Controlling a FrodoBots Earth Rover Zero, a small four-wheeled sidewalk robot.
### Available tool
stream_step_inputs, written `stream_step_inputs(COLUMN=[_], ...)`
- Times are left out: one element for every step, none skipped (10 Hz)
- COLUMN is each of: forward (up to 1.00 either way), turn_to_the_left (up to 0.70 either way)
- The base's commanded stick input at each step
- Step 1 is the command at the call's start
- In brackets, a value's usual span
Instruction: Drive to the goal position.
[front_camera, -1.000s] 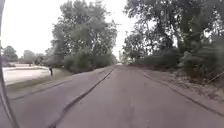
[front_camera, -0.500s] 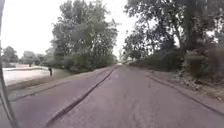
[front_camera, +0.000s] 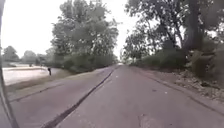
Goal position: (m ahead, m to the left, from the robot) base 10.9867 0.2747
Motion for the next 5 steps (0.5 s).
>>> stream_step_inputs(forward=[0.70, 0.70, 0.70, 0.70, 0.70], turn_to_the_left=[0.00, 0.00, 0.00, 0.00, 0.00])
